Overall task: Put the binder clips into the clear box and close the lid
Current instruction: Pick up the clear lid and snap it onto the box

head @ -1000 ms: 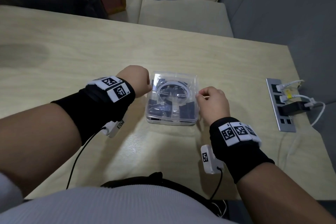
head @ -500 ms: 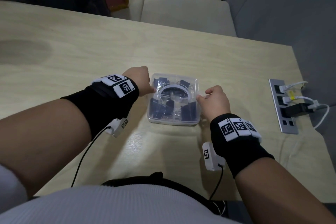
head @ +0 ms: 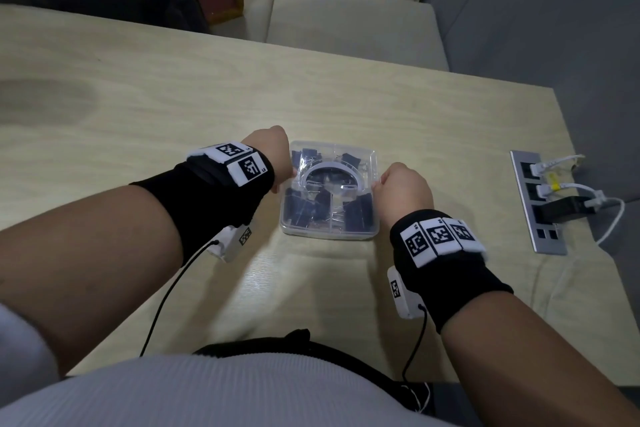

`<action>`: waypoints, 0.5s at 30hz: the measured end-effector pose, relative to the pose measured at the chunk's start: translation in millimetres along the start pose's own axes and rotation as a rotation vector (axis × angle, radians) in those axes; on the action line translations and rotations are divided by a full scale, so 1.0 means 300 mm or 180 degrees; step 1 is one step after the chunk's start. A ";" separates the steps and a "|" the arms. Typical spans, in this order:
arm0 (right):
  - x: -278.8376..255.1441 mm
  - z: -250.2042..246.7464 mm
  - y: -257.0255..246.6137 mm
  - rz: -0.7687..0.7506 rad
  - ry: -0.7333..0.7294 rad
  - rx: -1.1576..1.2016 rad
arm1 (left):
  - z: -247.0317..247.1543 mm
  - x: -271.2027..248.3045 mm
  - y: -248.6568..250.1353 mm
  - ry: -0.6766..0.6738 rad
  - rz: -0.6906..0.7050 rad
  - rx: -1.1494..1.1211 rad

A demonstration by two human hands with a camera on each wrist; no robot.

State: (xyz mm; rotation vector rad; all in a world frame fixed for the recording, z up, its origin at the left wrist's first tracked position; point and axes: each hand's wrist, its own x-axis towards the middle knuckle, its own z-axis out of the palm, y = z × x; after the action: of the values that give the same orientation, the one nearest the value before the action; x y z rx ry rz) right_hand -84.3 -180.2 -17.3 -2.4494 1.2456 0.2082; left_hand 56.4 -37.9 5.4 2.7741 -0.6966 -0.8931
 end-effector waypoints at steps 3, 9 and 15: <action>0.000 -0.001 -0.001 0.0001 -0.0015 -0.0053 | 0.006 0.005 0.002 0.0074 -0.0025 -0.0025; -0.002 -0.004 -0.007 -0.0074 -0.0020 -0.0213 | 0.022 0.016 0.002 0.0249 -0.0036 -0.0018; -0.001 -0.001 -0.007 -0.0097 0.0020 -0.0261 | 0.024 0.020 0.001 0.0205 -0.0049 0.0105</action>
State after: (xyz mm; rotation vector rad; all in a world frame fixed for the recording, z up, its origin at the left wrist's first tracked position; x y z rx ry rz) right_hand -82.6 -179.0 -16.4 -2.5388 1.2242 0.2479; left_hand 56.5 -41.2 -3.4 2.8271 -0.6866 -0.7981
